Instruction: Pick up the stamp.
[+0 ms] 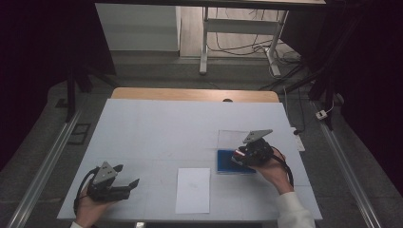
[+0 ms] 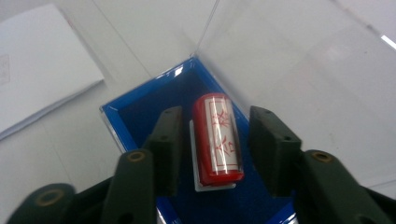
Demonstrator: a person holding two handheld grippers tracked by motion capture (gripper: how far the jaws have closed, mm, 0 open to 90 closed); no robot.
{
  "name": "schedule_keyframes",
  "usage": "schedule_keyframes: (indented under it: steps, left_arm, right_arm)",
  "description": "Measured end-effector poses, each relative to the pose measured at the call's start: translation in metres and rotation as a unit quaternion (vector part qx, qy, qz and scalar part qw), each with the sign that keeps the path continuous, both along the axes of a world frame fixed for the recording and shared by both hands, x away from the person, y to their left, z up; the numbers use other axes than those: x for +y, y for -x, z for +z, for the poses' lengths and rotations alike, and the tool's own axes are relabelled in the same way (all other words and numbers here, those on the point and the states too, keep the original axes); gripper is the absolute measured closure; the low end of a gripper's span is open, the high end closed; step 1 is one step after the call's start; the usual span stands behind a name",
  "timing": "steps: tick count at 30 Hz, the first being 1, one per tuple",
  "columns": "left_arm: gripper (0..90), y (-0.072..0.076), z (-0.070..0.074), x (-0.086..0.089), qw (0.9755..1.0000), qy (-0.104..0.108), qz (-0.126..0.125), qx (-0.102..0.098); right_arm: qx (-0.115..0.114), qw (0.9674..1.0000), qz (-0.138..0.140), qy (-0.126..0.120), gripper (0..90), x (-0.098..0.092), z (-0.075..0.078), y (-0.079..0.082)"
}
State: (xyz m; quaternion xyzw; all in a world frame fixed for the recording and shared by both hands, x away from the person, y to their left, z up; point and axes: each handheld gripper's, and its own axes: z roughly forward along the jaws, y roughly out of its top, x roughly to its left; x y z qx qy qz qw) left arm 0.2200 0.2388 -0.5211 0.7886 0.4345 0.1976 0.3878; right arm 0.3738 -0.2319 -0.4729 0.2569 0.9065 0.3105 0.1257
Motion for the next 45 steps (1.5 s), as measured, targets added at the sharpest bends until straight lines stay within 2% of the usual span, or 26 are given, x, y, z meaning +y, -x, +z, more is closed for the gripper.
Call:
schedule_keyframes:
  steps: [1, 3, 5, 14, 16, 20, 23, 31, 41, 45]
  left_arm:
    - [19.3, 0.0, 0.0, 0.0, 1.0, 0.0, 0.0, 0.0]
    - [19.3, 0.0, 0.0, 0.0, 1.0, 0.001, 0.001, 0.0]
    - [19.3, 0.0, -0.001, 0.001, 1.0, 0.002, 0.002, 0.001]
    - [19.3, 0.0, -0.001, 0.001, 1.0, 0.001, 0.002, -0.001]
    - [19.3, 0.0, -0.001, 0.001, 1.0, 0.001, 0.003, -0.002]
    - [19.4, -0.001, -0.002, 0.0, 1.0, 0.0, 0.002, 0.0]
    - [19.5, -0.001, -0.002, -0.001, 1.0, -0.001, 0.001, -0.001]
    - [19.7, -0.001, -0.002, 0.0, 1.0, 0.0, 0.002, -0.001]
    - [19.9, -0.001, -0.002, 0.0, 1.0, 0.0, 0.003, -0.002]
    - [19.6, -0.002, -0.002, 0.0, 1.0, 0.0, 0.006, -0.002]
  right_arm:
    - [0.0, 1.0, 0.0, 0.0, 58.7, 0.0, 0.0, 0.0]
    - [0.007, 1.0, 0.001, 0.003, 64.4, 0.0, -0.001, 0.0]
    - [0.002, 1.0, 0.002, 0.005, 69.2, -0.002, -0.001, 0.0]
    - [-0.011, 0.9999, -0.001, 0.011, 69.5, 0.0, 0.001, 0.003]
    - [-0.021, 0.9998, -0.004, 0.005, 69.6, -0.001, 0.003, 0.004]
    - [-0.022, 0.9994, -0.016, -0.023, 69.6, -0.008, 0.01, 0.005]
    - [-0.027, 0.9988, -0.021, -0.035, 69.6, -0.011, 0.015, 0.007]
    - [-0.052, 0.9964, -0.019, -0.064, 69.7, -0.015, 0.032, 0.014]
    - [-0.068, 0.9945, -0.003, -0.079, 69.7, -0.013, 0.045, 0.023]
    - [-0.08, 0.9939, -0.002, -0.075, 69.7, -0.014, 0.047, 0.025]
